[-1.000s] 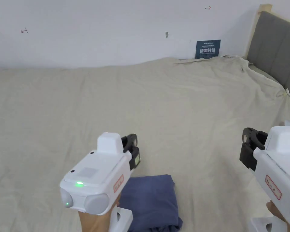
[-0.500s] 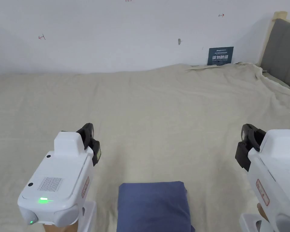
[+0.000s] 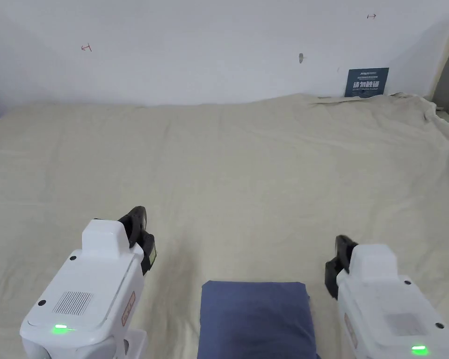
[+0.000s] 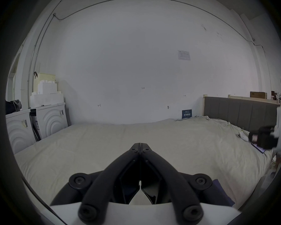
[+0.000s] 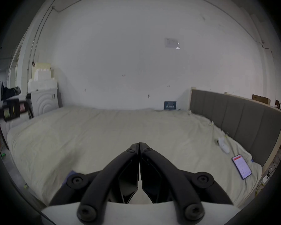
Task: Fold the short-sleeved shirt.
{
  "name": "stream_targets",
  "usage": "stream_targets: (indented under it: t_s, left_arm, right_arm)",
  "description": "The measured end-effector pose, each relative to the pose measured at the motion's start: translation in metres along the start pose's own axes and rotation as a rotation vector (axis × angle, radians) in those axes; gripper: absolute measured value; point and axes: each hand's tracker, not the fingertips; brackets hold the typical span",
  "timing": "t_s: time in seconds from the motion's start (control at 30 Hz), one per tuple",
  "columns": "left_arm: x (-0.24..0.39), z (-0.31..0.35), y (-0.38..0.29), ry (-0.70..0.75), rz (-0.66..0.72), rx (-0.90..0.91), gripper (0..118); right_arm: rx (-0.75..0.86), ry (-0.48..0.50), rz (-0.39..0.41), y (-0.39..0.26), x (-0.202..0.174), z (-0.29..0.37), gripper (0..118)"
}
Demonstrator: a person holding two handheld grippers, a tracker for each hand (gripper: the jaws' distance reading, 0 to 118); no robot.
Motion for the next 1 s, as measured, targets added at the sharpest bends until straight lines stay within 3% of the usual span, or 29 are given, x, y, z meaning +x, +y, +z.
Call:
stream_targets:
  t_s: [0.23, 0.57, 0.73, 0.83, 0.9, 1.0]
  left_arm:
    - [-0.008, -0.018, -0.030, -0.073, 0.089, -0.189, 0]
    - [-0.008, -0.034, -0.070, -0.145, 0.182, -0.376, 0]
    - [-0.005, -0.050, -0.081, -0.191, 0.229, -0.517, 0]
    - [-0.003, -0.065, -0.089, -0.263, 0.306, -0.632, 6]
    - [0.002, -0.071, -0.094, -0.291, 0.334, -0.689, 17]
    - [0.011, -0.086, -0.104, -0.341, 0.346, -0.805, 78]
  right_arm:
    - [-0.136, 0.072, 0.001, -0.059, -0.027, -0.037, 0]
    - [-0.349, 0.064, -0.024, -0.130, -0.048, -0.073, 0]
    - [-0.308, 0.044, 0.003, -0.137, -0.054, -0.072, 0]
    - [-0.308, 0.052, 0.005, -0.137, -0.052, -0.070, 0]
    - [-0.310, 0.057, 0.009, -0.136, -0.052, -0.070, 0]
    - [-0.317, 0.065, 0.010, -0.133, -0.050, -0.069, 0]
